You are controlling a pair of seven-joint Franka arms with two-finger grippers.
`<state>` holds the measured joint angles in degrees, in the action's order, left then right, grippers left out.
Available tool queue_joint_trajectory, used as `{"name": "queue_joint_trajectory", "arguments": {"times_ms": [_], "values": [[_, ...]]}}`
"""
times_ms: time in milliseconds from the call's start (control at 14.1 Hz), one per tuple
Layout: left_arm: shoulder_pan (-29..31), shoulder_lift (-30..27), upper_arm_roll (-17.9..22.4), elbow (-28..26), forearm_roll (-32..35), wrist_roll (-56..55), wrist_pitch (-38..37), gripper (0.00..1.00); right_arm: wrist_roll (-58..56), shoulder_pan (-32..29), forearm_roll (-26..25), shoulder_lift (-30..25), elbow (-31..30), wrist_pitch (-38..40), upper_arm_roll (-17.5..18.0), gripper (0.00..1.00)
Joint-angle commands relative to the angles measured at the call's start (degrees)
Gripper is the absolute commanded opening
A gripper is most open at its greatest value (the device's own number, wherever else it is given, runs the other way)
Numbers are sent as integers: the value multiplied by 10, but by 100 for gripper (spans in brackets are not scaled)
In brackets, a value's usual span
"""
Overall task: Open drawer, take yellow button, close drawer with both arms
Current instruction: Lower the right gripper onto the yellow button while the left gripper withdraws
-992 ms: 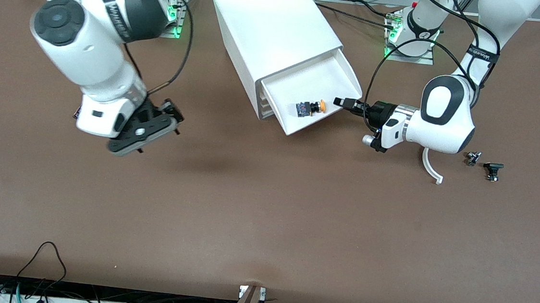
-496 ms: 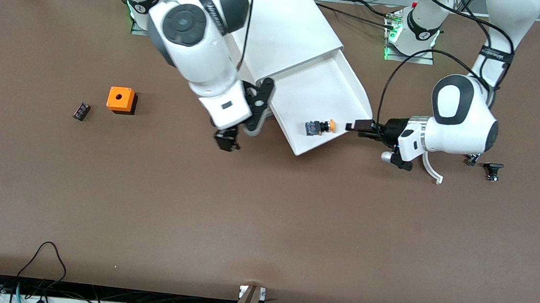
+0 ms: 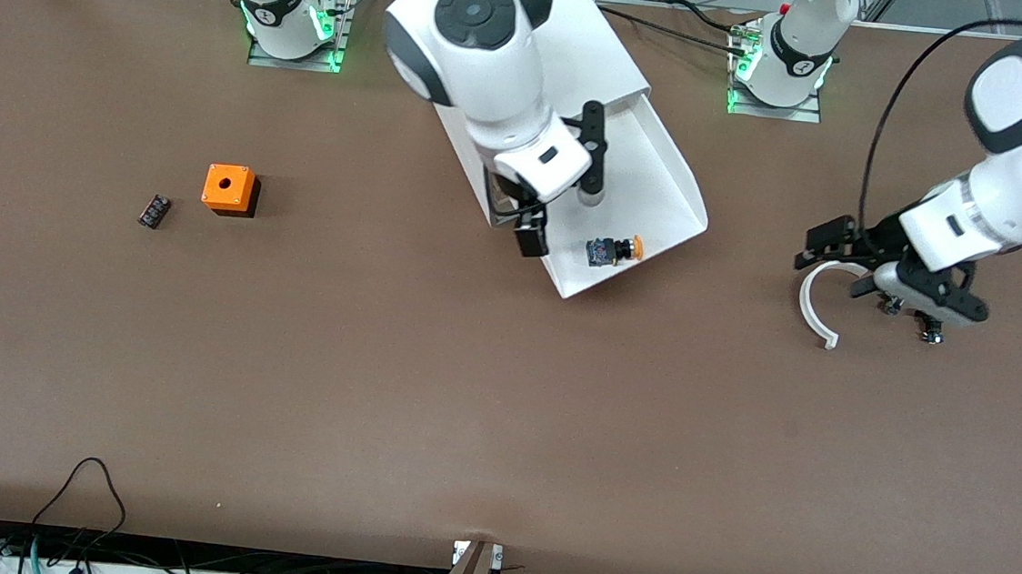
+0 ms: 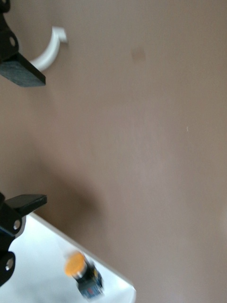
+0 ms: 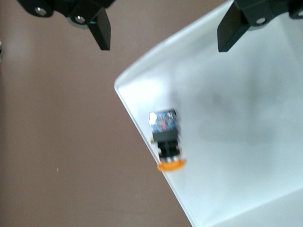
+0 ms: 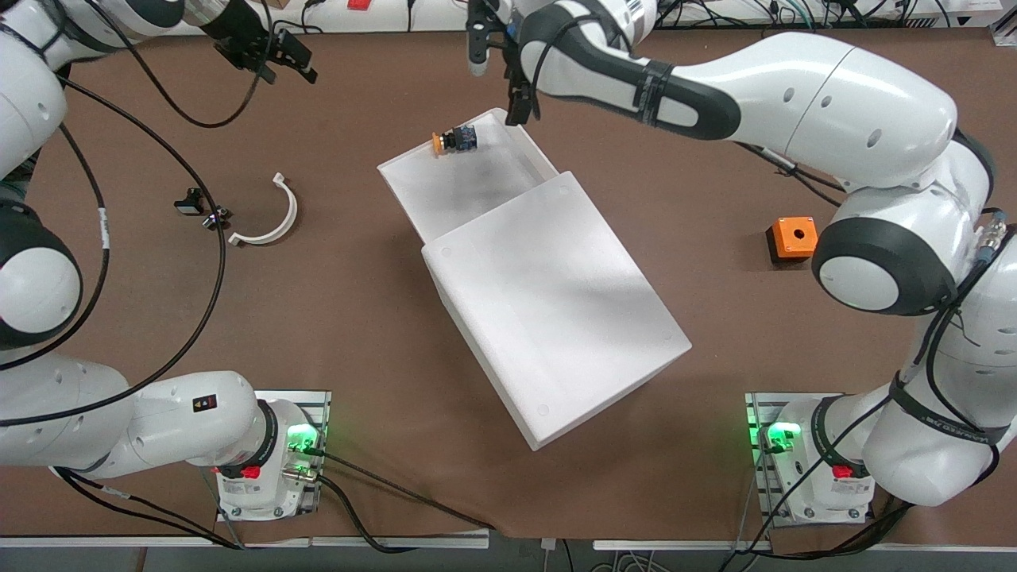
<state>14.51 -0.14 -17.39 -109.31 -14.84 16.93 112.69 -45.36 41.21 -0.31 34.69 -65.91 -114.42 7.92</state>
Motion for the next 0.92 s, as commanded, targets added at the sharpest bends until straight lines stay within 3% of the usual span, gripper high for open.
{"name": "queue_joint_trajectory", "arguments": {"times_ms": [0, 142, 283, 850], "values": [[-3, -39, 6, 40, 87, -44, -83, 100, -8, 62, -3, 48, 44, -23, -47, 100], [-7, -40, 6, 73, 135, -165, -158, 100, -8, 69, -3, 73, 64, -29, -48, 100], [-9, -39, 4, 82, 161, -224, -186, 100, -8, 74, -2, 80, 65, -42, -53, 100], [-1, -27, 4, 85, 153, -227, -195, 100, -7, 78, 2, 108, 65, -91, -62, 100]]}}
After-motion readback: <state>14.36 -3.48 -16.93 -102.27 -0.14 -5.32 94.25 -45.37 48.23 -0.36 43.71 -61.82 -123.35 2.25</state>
